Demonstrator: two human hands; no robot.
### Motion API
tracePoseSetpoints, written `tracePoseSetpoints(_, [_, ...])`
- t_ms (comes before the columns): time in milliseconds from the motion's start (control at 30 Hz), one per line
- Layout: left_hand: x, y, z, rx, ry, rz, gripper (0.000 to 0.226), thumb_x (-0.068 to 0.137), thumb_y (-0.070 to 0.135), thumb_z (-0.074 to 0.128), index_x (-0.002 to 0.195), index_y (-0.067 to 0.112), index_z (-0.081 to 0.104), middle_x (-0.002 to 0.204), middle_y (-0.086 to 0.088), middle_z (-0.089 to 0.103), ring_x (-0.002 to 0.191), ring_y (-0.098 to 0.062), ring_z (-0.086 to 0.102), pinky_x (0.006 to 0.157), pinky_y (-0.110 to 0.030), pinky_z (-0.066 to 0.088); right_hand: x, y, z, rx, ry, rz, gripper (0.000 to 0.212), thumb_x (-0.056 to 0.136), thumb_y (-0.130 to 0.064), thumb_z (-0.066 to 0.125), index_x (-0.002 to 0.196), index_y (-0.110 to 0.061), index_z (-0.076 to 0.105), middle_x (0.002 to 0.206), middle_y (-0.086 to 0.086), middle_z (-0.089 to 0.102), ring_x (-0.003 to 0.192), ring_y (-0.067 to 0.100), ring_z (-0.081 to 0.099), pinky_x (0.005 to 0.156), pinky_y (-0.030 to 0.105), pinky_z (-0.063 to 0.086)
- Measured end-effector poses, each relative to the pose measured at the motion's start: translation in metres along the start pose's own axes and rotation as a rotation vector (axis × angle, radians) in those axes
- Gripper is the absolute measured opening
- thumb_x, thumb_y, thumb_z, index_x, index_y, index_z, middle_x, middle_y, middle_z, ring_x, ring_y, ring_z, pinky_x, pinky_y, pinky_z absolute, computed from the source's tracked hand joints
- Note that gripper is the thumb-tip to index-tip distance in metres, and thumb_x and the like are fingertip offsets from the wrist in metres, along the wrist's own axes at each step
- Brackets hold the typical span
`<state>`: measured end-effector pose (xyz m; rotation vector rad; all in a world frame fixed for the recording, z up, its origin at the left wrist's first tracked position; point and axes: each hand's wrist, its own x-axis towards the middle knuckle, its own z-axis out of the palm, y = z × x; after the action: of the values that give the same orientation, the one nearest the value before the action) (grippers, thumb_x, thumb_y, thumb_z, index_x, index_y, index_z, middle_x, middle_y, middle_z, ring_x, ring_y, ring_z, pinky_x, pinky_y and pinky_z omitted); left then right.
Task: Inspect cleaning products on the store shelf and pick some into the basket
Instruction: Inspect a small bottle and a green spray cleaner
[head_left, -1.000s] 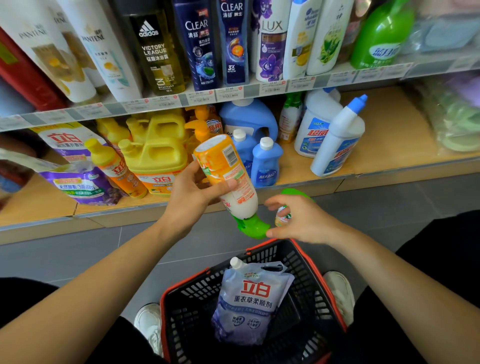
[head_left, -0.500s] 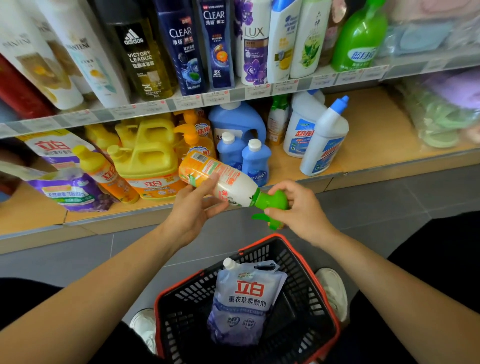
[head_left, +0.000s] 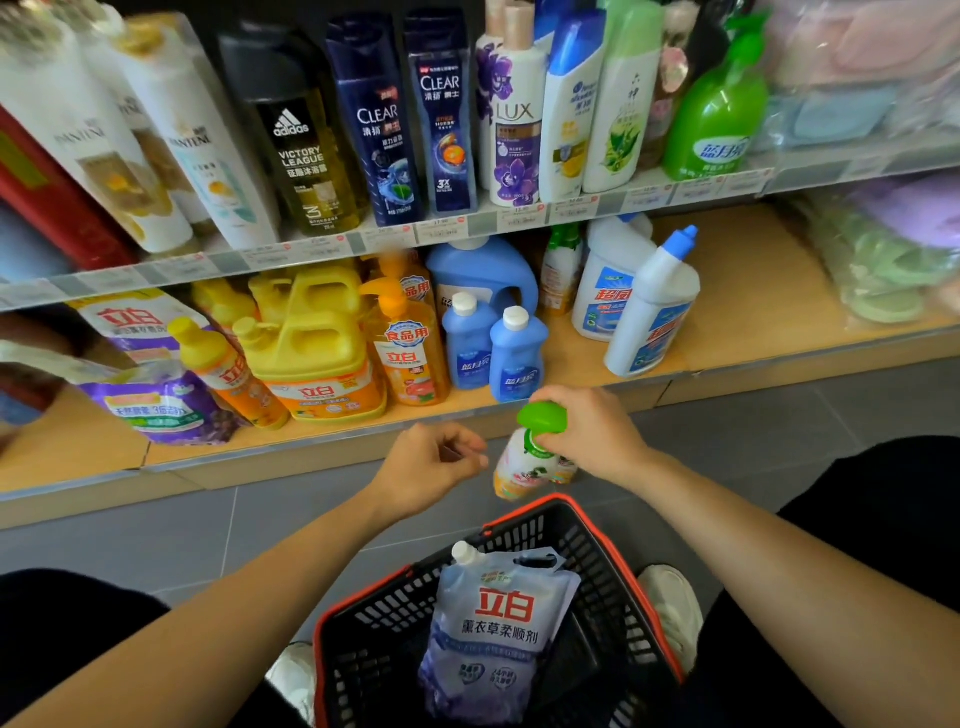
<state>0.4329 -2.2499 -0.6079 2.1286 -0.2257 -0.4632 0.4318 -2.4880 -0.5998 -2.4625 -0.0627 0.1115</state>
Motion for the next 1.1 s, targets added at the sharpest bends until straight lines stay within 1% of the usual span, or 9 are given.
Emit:
tracePoseSetpoints(100, [0.006, 0.004, -0.005, 0.161, 0.014, 0.071, 0.007, 0.087, 0.023, 0.079, 0.089, 0.026, 0.073, 0.086, 0.01, 0.074, 0.079, -0.006, 0.068, 0.08, -0.032, 0.057, 0.012, 0.016, 0.019, -0.082, -0.056, 0.052, 0.046, 0.07, -0.029, 0.086, 0.113, -0.024, 0.071, 0.11, 0.001, 0.073, 0.105, 0.025, 0.065, 0.087, 0.036, 0.052])
tracePoseSetpoints(200, [0.023, 0.016, -0.008, 0.315, 0.061, 0.151, 0.014, 0.088, 0.026, 0.076, 0.101, 0.02, 0.076, 0.101, 0.007, 0.075, 0.094, -0.01, 0.068, 0.084, -0.036, 0.058, 0.017, 0.037, 0.036, -0.074, -0.151, 0.118, 0.044, 0.071, -0.018, 0.086, 0.113, -0.016, 0.074, 0.114, 0.006, 0.073, 0.109, 0.025, 0.064, 0.093, 0.035, 0.05])
tracePoseSetpoints(300, [0.049, 0.034, -0.009, 0.529, 0.163, 0.269, 0.03, 0.09, 0.032, 0.072, 0.119, 0.023, 0.07, 0.12, 0.006, 0.07, 0.109, -0.013, 0.062, 0.087, -0.029, 0.052, 0.016, 0.056, 0.053, 0.008, -0.21, 0.155, 0.031, 0.078, -0.008, 0.078, 0.109, -0.007, 0.074, 0.114, 0.012, 0.072, 0.119, 0.028, 0.059, 0.099, 0.033, 0.045])
tracePoseSetpoints(433, [0.086, 0.055, -0.012, 0.662, 0.228, 0.405, 0.045, 0.09, 0.029, 0.072, 0.132, 0.016, 0.064, 0.13, -0.004, 0.065, 0.119, -0.026, 0.057, 0.098, -0.037, 0.047, 0.016, 0.07, 0.057, 0.061, -0.156, 0.213, 0.038, 0.079, -0.011, 0.079, 0.116, -0.009, 0.072, 0.139, 0.009, 0.058, 0.137, 0.022, 0.045, 0.109, 0.025, 0.036])
tracePoseSetpoints(600, [0.134, 0.068, -0.018, 0.821, 0.232, 0.444, 0.057, 0.091, 0.043, 0.069, 0.141, 0.02, 0.057, 0.146, -0.007, 0.053, 0.131, -0.033, 0.047, 0.101, -0.049, 0.042, 0.026, 0.06, 0.047, 0.243, -0.073, 0.273, 0.044, 0.075, -0.009, 0.083, 0.117, -0.01, 0.071, 0.115, 0.011, 0.072, 0.088, 0.012, 0.065, 0.086, 0.021, 0.05])
tracePoseSetpoints(700, [0.159, 0.067, -0.019, 0.904, 0.146, 0.371, 0.059, 0.092, 0.062, 0.058, 0.146, 0.038, 0.05, 0.156, 0.002, 0.043, 0.145, -0.031, 0.032, 0.113, -0.051, 0.03, 0.045, 0.045, 0.027, 0.381, 0.11, 0.268, 0.032, 0.076, -0.003, 0.079, 0.108, -0.005, 0.073, 0.099, 0.011, 0.074, 0.082, 0.016, 0.065, 0.088, 0.031, 0.054])
tracePoseSetpoints(767, [0.168, 0.064, -0.018, 0.878, 0.124, 0.346, 0.054, 0.091, 0.067, 0.055, 0.14, 0.045, 0.054, 0.149, 0.007, 0.052, 0.14, -0.031, 0.038, 0.109, -0.051, 0.031, 0.065, 0.038, 0.008, 0.468, 0.222, 0.294, 0.028, 0.078, -0.001, 0.077, 0.106, -0.003, 0.073, 0.097, 0.012, 0.075, 0.089, 0.023, 0.069, 0.093, 0.04, 0.054])
tracePoseSetpoints(867, [0.173, 0.054, -0.016, 0.846, 0.212, 0.391, 0.045, 0.092, 0.067, 0.055, 0.126, 0.04, 0.065, 0.116, 0.001, 0.072, 0.114, -0.029, 0.06, 0.092, -0.044, 0.042, 0.105, 0.034, -0.02, 0.558, 0.301, 0.303, 0.032, 0.081, -0.006, 0.078, 0.112, -0.005, 0.072, 0.106, 0.015, 0.074, 0.096, 0.021, 0.069, 0.094, 0.033, 0.053])
tracePoseSetpoints(1100, [0.172, 0.032, -0.022, 0.684, 0.269, 0.478, 0.041, 0.088, 0.053, 0.066, 0.114, 0.022, 0.075, 0.102, -0.007, 0.075, 0.103, -0.031, 0.065, 0.086, -0.049, 0.048, 0.198, 0.04, -0.026, 0.847, 0.119, 0.378, 0.073, 0.089, -0.011, 0.072, 0.151, -0.018, 0.034, 0.144, 0.006, 0.051, 0.124, 0.022, 0.053, 0.084, 0.03, 0.049])
